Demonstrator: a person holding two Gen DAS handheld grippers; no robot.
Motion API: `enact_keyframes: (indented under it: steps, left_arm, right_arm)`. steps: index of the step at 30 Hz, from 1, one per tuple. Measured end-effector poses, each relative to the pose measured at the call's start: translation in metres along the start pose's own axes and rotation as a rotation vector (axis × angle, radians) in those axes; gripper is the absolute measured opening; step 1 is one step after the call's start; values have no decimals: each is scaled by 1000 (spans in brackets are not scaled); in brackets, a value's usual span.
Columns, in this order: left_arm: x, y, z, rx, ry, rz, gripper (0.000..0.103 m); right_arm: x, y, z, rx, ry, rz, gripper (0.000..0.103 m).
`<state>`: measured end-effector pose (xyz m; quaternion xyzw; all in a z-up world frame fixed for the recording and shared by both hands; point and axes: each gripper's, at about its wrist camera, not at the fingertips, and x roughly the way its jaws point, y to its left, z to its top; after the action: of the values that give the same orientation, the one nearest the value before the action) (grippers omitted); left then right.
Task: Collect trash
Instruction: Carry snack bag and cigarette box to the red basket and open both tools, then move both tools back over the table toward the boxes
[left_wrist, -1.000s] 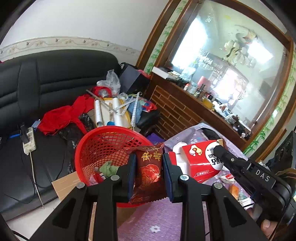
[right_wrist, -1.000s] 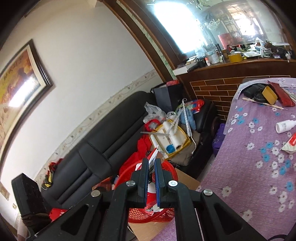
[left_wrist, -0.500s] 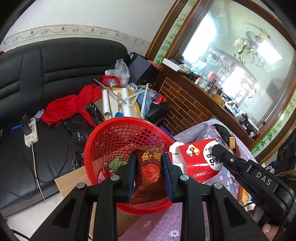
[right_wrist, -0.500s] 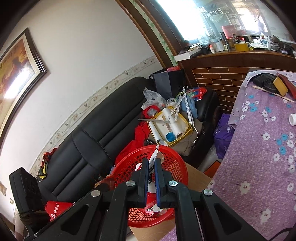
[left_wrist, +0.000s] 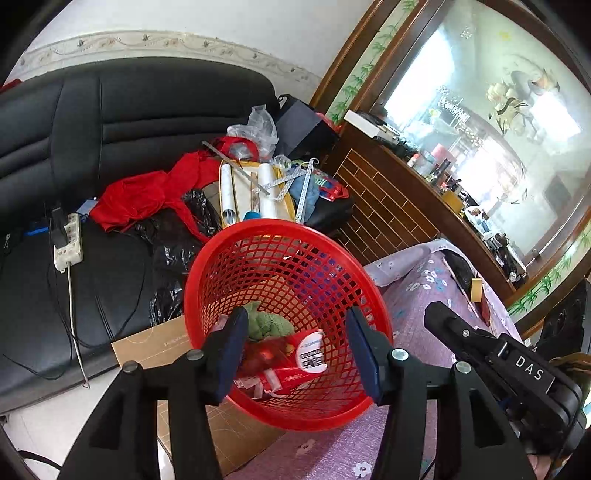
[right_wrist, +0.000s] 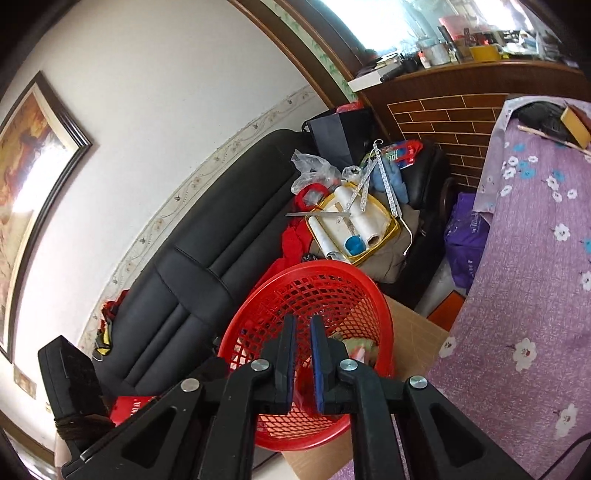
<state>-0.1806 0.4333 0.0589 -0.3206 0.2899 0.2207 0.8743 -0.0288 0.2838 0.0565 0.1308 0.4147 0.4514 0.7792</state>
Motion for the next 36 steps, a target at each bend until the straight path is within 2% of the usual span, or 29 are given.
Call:
enact_keyframes:
  steps: [2, 4, 7, 8, 9, 10, 12, 23, 31, 36]
  left_arm:
    - [-3, -5, -2, 1, 5, -17, 59]
    - [-9, -16, -5, 17, 0, -39, 60]
    - [-22, -39, -13, 65, -20, -59, 67]
    - [-26, -49, -16, 85, -25, -75, 69]
    - [-30, -59, -20, 110, -28, -92, 70]
    - [-34, -69, -23, 129, -30, -105, 71]
    - [-41, -91, -33, 174, -28, -138, 74]
    - [-62, -196, -81, 367, 2, -303, 75]
    - [-60, -265, -116, 483, 61, -379, 75]
    - [-45, -294, -132, 527, 111, -380, 76]
  right_arm:
    - [-7, -1, 0, -3, -6, 12, 10]
    - [-17, -3, 1, 1, -15, 27, 15]
    - [-35, -5, 3, -11, -28, 20, 33]
    - [-43, -6, 3, -11, -36, 19, 51]
    - [-51, -9, 4, -9, -43, 18, 82]
    - [-61, -12, 5, -4, -64, 18, 85]
    - [-85, -17, 6, 1, -118, 0, 85]
    - [-219, -72, 5, 62, -254, -101, 85]
    - [-304, -122, -4, 81, -314, -204, 85]
    - [-336, -160, -9, 126, -323, -235, 85]
